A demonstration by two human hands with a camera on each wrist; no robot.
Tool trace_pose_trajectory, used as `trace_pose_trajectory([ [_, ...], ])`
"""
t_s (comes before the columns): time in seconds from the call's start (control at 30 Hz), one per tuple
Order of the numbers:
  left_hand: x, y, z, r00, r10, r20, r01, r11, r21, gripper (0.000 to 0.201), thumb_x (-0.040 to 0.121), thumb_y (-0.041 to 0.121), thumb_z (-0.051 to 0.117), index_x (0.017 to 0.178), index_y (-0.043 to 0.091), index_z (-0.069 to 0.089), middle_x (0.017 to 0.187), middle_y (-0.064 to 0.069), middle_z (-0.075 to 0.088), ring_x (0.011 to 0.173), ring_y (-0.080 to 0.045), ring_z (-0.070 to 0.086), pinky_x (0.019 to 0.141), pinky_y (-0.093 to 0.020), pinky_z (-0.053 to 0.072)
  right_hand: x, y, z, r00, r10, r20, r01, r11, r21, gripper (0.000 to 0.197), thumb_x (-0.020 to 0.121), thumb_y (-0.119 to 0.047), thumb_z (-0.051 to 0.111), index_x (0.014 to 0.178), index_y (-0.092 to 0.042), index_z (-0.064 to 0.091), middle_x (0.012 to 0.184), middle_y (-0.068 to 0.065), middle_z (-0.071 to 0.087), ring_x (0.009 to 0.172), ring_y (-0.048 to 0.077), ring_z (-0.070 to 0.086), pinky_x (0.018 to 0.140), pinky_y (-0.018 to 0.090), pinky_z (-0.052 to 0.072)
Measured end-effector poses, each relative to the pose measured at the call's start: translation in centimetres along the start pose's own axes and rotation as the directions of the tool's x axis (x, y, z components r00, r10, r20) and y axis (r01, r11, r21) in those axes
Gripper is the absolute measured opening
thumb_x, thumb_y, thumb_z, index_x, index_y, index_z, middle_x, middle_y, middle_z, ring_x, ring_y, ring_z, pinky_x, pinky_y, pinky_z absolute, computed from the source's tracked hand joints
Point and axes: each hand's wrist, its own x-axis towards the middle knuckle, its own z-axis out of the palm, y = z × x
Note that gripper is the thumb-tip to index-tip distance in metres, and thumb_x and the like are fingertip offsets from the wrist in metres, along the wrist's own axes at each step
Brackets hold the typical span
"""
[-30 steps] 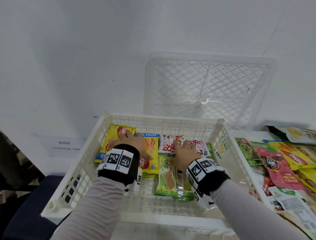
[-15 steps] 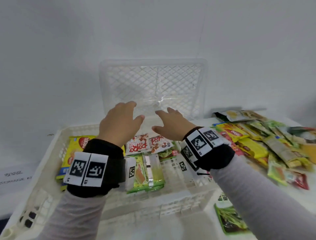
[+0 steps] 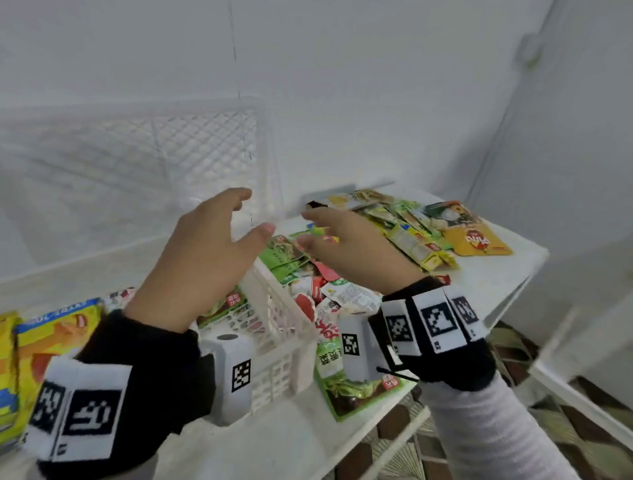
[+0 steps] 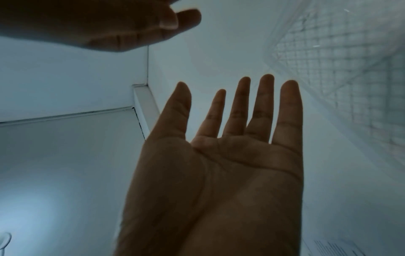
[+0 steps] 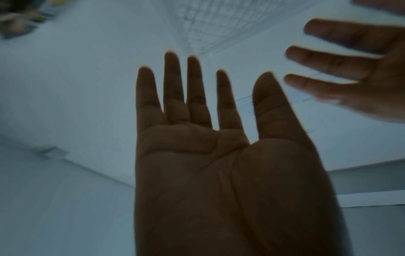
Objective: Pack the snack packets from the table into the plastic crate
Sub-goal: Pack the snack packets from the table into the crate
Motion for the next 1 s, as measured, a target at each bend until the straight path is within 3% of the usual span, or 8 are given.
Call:
trace_pose_trajectory([
  [0.23, 0.2, 3.7, 4.2, 0.988, -0.004, 0.156, 0.002, 1.000, 0.018, 0.063, 0.078, 0.057, 0.048, 0.137, 0.037, 0.041, 0.137, 0.014, 0.047, 0.127, -0.006, 0.041, 0.105, -0.033, 0.036, -1.1, 9.6, -3.8, 0.991, 0.103, 0.082, -0.116, 0.979, 0.167, 0.045, 0.087, -0.046, 0.056, 0.130, -0.034, 0.051, 0.122, -0.005, 0.059, 0.108, 0.007, 0.058, 0.093, 0.034, 0.048],
  [0.4, 0.8, 5.9, 9.0, 0.983, -0.028, 0.184, 0.017, 0.998, 0.060, 0.057, 0.080, 0.054, 0.047, 0.136, 0.045, 0.037, 0.134, 0.024, 0.042, 0.120, 0.004, 0.037, 0.096, -0.020, 0.035, -0.2, 17.4, -6.5, 0.985, 0.150, 0.083, -0.167, 0.952, 0.258, 0.038, 0.088, -0.038, 0.057, 0.125, -0.034, 0.055, 0.119, -0.007, 0.060, 0.106, 0.001, 0.058, 0.078, 0.019, 0.047],
  [0.53, 0.5, 6.1, 14.0, 0.952, -0.068, 0.298, 0.003, 0.977, 0.214, 0.048, 0.089, 0.051, 0.043, 0.136, 0.044, 0.034, 0.129, 0.021, 0.043, 0.116, 0.000, 0.040, 0.097, -0.021, 0.033, 0.8, 23.1, -8.3, 0.986, 0.166, 0.012, -0.163, 0.950, 0.265, 0.033, 0.091, -0.027, 0.058, 0.124, -0.029, 0.057, 0.114, -0.007, 0.062, 0.106, 0.006, 0.058, 0.094, 0.031, 0.047],
  [0.6, -0.4, 5.5, 16.4, 0.906, -0.165, 0.389, 0.015, 0.933, 0.361, 0.035, 0.091, 0.052, 0.042, 0.123, 0.040, 0.041, 0.114, 0.018, 0.041, 0.107, -0.005, 0.042, 0.095, -0.029, 0.040, 1.4, 25.6, -9.2, 0.982, 0.186, -0.037, -0.172, 0.953, 0.249, 0.032, 0.091, -0.024, 0.059, 0.123, -0.027, 0.058, 0.117, -0.006, 0.062, 0.110, 0.012, 0.057, 0.098, 0.037, 0.044],
  [0.67, -1.9, 4.4, 18.7, 0.795, -0.300, 0.526, -0.003, 0.866, 0.499, 0.034, 0.088, 0.056, 0.046, 0.113, 0.034, 0.043, 0.114, 0.011, 0.037, 0.108, -0.009, 0.040, 0.093, -0.032, 0.041, 2.1, 27.6, -10.2, 0.982, 0.183, -0.042, -0.175, 0.973, 0.148, 0.036, 0.089, -0.026, 0.061, 0.124, -0.031, 0.056, 0.122, -0.006, 0.058, 0.119, 0.017, 0.051, 0.099, 0.036, 0.040],
  [0.8, -5.1, 1.7, 21.5, 0.571, -0.534, 0.623, 0.071, 0.788, 0.611, 0.085, 0.071, 0.066, 0.061, 0.141, 0.035, 0.023, 0.152, -0.001, 0.007, 0.138, -0.023, 0.019, 0.109, -0.036, 0.033, 4.3, 30.1, -11.2, 0.977, 0.121, 0.173, -0.090, 0.980, -0.178, 0.084, 0.077, -0.044, 0.070, 0.147, -0.036, 0.023, 0.151, 0.004, 0.030, 0.140, 0.021, 0.024, 0.108, 0.038, 0.026],
  [0.9, -6.5, 0.8, 22.6, 0.545, -0.575, 0.611, 0.086, 0.763, 0.641, 0.114, 0.064, 0.069, 0.066, 0.147, 0.040, -0.007, 0.153, -0.001, -0.025, 0.145, -0.024, -0.008, 0.115, -0.041, 0.024, 6.2, 31.1, -10.0, 0.900, 0.204, 0.386, -0.084, 0.949, -0.304, 0.116, 0.058, -0.073, 0.063, 0.146, -0.047, -0.007, 0.158, 0.009, -0.009, 0.144, 0.034, -0.009, 0.111, 0.060, 0.019],
  [1.0, -7.0, 0.8, 23.7, 0.573, -0.629, 0.526, 0.112, 0.696, 0.710, 0.121, 0.066, 0.061, 0.069, 0.143, 0.038, -0.021, 0.149, -0.005, -0.033, 0.143, -0.029, -0.016, 0.118, -0.043, 0.017, 7.5, 31.8, -8.2, 0.881, 0.267, 0.391, -0.076, 0.895, -0.440, 0.118, 0.064, -0.071, 0.065, 0.143, -0.046, -0.019, 0.155, 0.014, -0.019, 0.140, 0.049, -0.007, 0.108, 0.065, 0.021],
])
